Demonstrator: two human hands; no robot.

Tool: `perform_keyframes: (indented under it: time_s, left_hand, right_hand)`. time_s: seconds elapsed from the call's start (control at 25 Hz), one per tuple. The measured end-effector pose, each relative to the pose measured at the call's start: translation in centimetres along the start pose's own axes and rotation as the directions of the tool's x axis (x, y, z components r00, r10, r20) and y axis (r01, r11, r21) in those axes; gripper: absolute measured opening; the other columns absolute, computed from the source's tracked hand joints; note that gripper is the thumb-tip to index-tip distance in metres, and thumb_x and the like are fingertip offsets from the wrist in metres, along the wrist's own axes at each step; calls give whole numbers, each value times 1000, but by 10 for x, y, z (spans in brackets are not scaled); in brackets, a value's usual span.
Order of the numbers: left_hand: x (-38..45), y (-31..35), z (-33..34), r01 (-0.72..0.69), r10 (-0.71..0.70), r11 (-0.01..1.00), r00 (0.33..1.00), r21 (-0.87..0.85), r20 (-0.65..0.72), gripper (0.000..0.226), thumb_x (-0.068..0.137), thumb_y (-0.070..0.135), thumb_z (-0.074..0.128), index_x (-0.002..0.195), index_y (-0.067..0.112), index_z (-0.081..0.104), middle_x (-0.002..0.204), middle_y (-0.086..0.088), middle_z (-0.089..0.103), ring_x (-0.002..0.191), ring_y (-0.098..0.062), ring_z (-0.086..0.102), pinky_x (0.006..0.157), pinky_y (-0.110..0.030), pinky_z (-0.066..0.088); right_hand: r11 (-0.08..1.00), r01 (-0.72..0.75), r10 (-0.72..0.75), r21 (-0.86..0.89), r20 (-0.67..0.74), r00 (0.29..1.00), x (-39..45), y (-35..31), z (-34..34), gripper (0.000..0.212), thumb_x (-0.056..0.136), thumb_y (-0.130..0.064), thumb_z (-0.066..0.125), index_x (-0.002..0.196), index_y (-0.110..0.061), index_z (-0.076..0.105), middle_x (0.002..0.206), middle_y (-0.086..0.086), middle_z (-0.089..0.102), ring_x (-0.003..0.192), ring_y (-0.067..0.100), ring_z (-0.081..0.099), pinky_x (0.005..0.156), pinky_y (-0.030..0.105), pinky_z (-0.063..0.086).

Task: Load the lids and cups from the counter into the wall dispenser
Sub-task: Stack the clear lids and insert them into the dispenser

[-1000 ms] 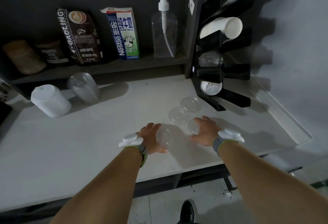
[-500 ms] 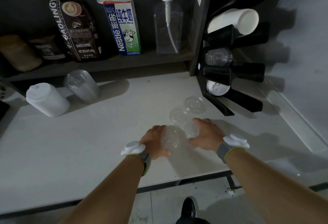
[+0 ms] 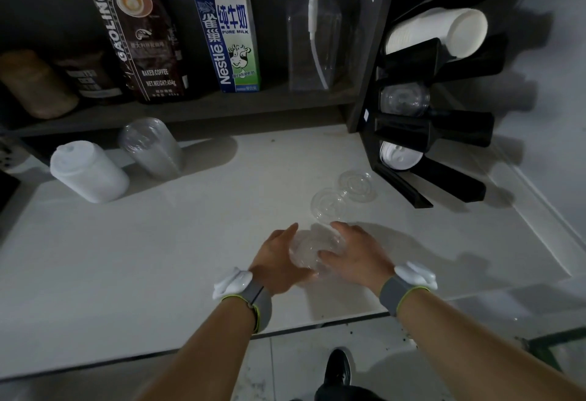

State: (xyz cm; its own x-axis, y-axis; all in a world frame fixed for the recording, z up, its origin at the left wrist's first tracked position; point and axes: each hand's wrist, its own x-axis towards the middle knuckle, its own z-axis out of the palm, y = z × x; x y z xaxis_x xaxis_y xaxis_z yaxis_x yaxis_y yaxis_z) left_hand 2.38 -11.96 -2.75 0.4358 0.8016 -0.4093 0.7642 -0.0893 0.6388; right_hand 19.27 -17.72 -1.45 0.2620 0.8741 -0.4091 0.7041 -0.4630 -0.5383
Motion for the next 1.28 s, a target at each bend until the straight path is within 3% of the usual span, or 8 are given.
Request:
perform_keyframes:
  time_s: [0.24, 0.4, 0.56, 0.68, 0.84, 1.0, 1.2, 1.28]
  left_hand:
    - [5, 5, 11, 111, -138, 976, 981, -187, -134, 46, 89, 16, 58, 135, 21, 56, 123, -5, 65, 109, -24, 63, 95, -33, 53]
    - [14, 2, 8, 179, -238, 939, 954, -295, -180, 37, 90, 13, 51, 123, 21, 67, 118, -5, 69, 99, -24, 66, 80, -23, 52]
    - [27, -3, -1, 199, -273, 898, 952, -393, -142, 26, 84, 13, 59, 101, 21, 77, 101, -7, 77, 80, -20, 69, 73, -25, 56]
    - [46, 13, -10, 160, -236, 907, 960, -389, -154, 21, 83, 15, 61, 86, 28, 76, 95, -5, 77, 87, -24, 72, 82, -34, 60]
    - [78, 41, -17, 108, -153, 961, 975, -256, -163, 28, 88, 16, 54, 106, 23, 75, 108, -3, 73, 102, -24, 68, 89, -25, 53]
    - [95, 52, -16, 120, -145, 980, 976, -157, -160, 34, 90, 17, 50, 113, 22, 73, 115, -6, 71, 103, -26, 67, 88, -24, 53]
    - [82, 23, -22, 163, -187, 975, 968, -152, -165, 35, 87, 17, 49, 115, 27, 68, 105, -8, 72, 89, -28, 70, 78, -31, 58]
    - [77, 11, -23, 182, -196, 977, 971, -109, -139, 33, 87, 18, 51, 112, 26, 71, 108, -9, 73, 92, -28, 70, 80, -31, 58]
  right_hand:
    - [966, -199, 211, 166, -58, 976, 14, 2, 9, 39, 84, -17, 54, 122, -20, 64, 130, 7, 62, 118, 28, 59, 99, 29, 48]
    - [814, -251, 303, 524, -13, 953, 22, 11, 16, 27, 76, -2, 56, 80, -27, 66, 93, 7, 67, 69, 27, 67, 63, 42, 60]
    - [588, -237, 349, 774, 22, 937, 22, 13, 14, 16, 86, 2, 58, 93, -11, 66, 68, 6, 56, 50, 16, 50, 42, 25, 50]
    - [489, -197, 363, 850, 7, 932, 30, 12, 7, 23, 88, -1, 57, 108, -8, 64, 66, 6, 53, 45, 14, 45, 42, 23, 47]
    - [475, -218, 406, 853, 8, 914, 54, 16, -4, 46, 89, -4, 58, 134, -15, 51, 71, 6, 53, 49, 17, 47, 41, 26, 48]
    - [501, -263, 418, 825, 35, 908, 71, 11, -2, 45, 91, -3, 54, 134, -14, 51, 76, 10, 57, 43, 17, 47, 36, 25, 51]
    - [566, -299, 418, 768, 45, 907, 66, 8, 12, 14, 90, -3, 56, 89, -17, 57, 61, 10, 54, 31, 13, 50, 34, 26, 50]
    - [622, -313, 418, 718, 34, 908, 64, 8, 20, 19, 86, -5, 60, 73, -17, 56, 61, 10, 57, 30, 14, 52, 38, 29, 51]
